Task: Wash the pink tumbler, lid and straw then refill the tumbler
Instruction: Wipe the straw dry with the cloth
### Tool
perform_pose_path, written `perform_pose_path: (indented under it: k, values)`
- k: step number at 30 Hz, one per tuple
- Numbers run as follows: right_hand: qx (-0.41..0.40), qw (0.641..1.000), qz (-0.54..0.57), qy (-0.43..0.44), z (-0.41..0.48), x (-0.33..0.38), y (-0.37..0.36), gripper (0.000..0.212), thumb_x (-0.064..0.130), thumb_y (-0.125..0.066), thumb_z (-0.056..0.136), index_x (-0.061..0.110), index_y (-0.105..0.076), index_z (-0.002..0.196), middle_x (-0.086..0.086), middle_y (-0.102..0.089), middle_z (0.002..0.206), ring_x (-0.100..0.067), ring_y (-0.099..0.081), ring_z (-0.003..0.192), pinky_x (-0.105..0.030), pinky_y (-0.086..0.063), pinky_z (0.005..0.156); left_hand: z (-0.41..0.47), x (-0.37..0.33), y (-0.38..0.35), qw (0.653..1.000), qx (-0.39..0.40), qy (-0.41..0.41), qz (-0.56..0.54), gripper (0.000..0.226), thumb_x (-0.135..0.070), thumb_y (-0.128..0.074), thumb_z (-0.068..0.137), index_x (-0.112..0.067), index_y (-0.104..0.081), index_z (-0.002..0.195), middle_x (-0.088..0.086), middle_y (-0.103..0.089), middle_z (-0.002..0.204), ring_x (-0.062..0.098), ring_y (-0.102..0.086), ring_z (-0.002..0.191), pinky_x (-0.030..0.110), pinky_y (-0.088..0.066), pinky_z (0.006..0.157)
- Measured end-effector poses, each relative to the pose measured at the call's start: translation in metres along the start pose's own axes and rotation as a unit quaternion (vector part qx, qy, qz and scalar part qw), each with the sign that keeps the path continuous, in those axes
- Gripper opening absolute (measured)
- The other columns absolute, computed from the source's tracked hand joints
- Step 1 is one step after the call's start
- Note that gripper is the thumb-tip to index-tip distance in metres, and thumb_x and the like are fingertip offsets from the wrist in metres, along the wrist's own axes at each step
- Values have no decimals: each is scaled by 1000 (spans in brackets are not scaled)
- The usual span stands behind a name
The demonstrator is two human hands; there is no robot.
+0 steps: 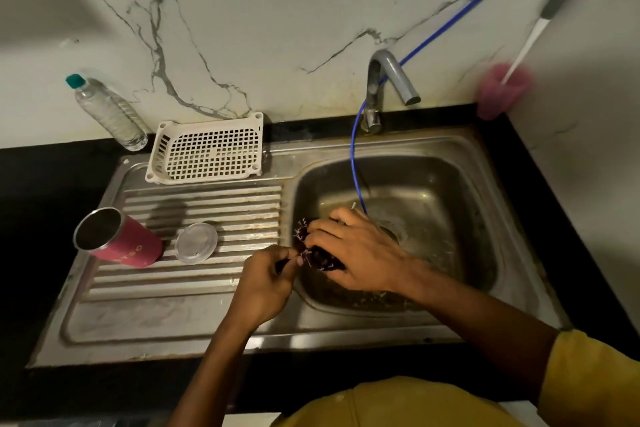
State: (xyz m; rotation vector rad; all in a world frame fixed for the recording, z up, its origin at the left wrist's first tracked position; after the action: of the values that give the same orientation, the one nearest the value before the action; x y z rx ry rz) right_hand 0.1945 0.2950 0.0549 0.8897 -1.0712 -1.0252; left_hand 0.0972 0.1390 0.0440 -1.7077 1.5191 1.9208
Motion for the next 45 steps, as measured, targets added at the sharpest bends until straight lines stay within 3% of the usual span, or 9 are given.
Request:
perform_pose_path:
  k: [4,9,14,17,21,25,33,37,45]
  values:
    - [-17,1000,4,-2,-1,-4,7,48,35,-74,83,22,-60,126,-2,-67,122,-26,-57,119,-45,-49,102,1,-18,3,999,-17,-28,2,20,-9,-62,98,-9,-75,83,-19,-61,60,-1,-55,57,13,-36,55]
    - [-49,997,56,-22,-9,-8,19,36,25,-51,85,20,-63,118,-4,-73,105,-23,-69,94,-42,-59,78,-5,-34,0,992,-55,-2,-112,18,-7,-68,93,-21,-78,90,-19,-75,76,-6,-66,71,7,-46,64]
    - [-126,984,99,-79,-17,-3,17,26,38,-66,87,24,-70,109,6,-72,93,-14,-66,78,-35,-56,62,-11,-37,-5,966,-142,15,-215,14,-11,-69,92,-8,-78,82,3,-74,68,2,-63,58,15,-49,59]
    - [-164,966,151,-131,-23,3,17,42,59,-56,92,24,-72,109,8,-64,106,-10,-61,95,-29,-51,76,-12,-38,-9,951,-143,33,-271,23,-15,-67,94,-2,-75,77,13,-70,66,12,-62,59,25,-52,66]
    - [-186,945,212,-165,-27,11,12,33,43,-47,100,21,-67,113,4,-50,125,-7,-50,114,-20,-41,92,-8,-38,-10,937,-147,42,-313,22,-19,-63,96,-7,-77,84,12,-72,70,19,-65,66,39,-54,76]
    - [-163,950,207,-169,-25,17,9,45,36,-60,90,22,-50,132,-1,-46,142,-12,-54,119,-34,-52,94,-6,-39,-8,940,-147,33,-305,27,-24,-61,96,-3,-77,87,13,-72,70,21,-65,63,34,-55,68]
    - [-90,967,171,-167,-15,6,11,31,25,-68,86,18,-70,116,4,-71,105,-12,-64,92,-37,-54,86,-6,-31,-9,926,-129,49,-350,22,-25,-69,84,-5,-75,91,7,-73,72,12,-67,67,21,-57,66]
    - [-77,968,147,-189,-18,-5,12,30,28,-70,84,24,-71,114,9,-71,106,-11,-65,96,-39,-53,88,-9,-18,-6,940,-182,36,-288,17,-15,-66,94,-1,-75,95,9,-75,75,13,-70,68,23,-58,68]
    - [-61,989,85,-105,-15,-7,26,29,26,-73,85,18,-73,113,3,-71,105,-14,-64,95,-34,-52,88,-6,-16,1,981,-141,-133,25,42,-47,-46,104,-25,-64,74,-11,-64,62,6,-63,59,28,-51,56]
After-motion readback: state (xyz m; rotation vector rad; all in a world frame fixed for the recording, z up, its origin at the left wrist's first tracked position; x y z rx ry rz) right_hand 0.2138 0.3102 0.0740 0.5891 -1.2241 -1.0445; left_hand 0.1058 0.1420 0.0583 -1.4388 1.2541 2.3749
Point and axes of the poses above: each hand's wrist, its own z-axis towards the middle knuckle, its own y-axis out of the back of the hand, x = y × z, the point moved 3 cm from there along z, towards the middle knuckle
